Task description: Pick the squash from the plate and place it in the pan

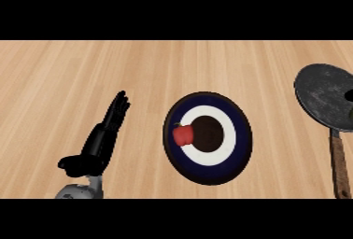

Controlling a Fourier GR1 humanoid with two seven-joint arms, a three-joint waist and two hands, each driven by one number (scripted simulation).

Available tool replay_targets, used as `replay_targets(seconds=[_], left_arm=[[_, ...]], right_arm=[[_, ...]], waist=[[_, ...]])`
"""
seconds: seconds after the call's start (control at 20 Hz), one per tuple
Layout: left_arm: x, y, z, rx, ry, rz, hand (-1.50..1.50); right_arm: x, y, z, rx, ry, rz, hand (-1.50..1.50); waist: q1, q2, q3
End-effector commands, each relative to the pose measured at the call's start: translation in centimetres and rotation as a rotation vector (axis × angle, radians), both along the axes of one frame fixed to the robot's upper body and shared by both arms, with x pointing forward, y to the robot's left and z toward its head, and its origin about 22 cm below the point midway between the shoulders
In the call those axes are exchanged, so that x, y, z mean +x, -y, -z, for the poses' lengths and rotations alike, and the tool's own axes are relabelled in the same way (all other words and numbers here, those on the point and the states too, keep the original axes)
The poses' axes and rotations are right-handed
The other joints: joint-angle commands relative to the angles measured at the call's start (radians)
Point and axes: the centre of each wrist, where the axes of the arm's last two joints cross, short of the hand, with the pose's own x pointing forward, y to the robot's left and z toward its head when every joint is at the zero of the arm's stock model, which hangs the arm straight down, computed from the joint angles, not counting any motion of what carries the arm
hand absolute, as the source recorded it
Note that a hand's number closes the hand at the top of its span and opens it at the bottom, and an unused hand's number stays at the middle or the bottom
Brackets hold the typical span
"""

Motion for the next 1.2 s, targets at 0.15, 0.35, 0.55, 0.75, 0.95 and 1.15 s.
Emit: replay_targets(seconds=[0.15, 0.35, 0.55, 0.75, 0.95, 1.15], left_arm=[[0.1, -0.7, -0.4, -0.005, -0.011, 0.016, 0.00], [-0.6, 0.0, -0.4, -0.010, 0.012, 0.020, 0.00], [0.9, -1.3, -1.1, 0.015, 0.006, 0.001, 0.00], [0.3, -0.5, -0.7, -0.007, -0.009, 0.000, 0.00], [0.2, -1.3, -0.5, -0.011, -0.016, -0.025, 0.00], [0.0, -0.5, -0.2, -0.007, -0.017, -0.045, 0.00]], right_arm=[[-1.2, 1.1, 1.4, 0.279, 0.006, -0.134, -1.50], [-1.0, 1.8, 0.0, 0.230, 0.111, -0.161, -1.50], [-0.1, 0.8, -0.7, 0.153, 0.324, -0.166, -1.50], [-1.2, 2.4, -0.8, 0.204, 0.459, -0.124, -1.50], [-2.3, 3.0, 0.1, 0.286, 0.564, -0.197, -1.50], [-4.3, 4.1, 1.6, 0.370, 0.634, -0.288, -1.50]], waist=[[0.010, 0.010, 0.006], [0.019, 0.005, 0.002], [0.006, 0.004, 0.003], [-0.003, 0.000, 0.001], [-0.031, -0.016, -0.003], [-0.048, -0.023, -0.005]])
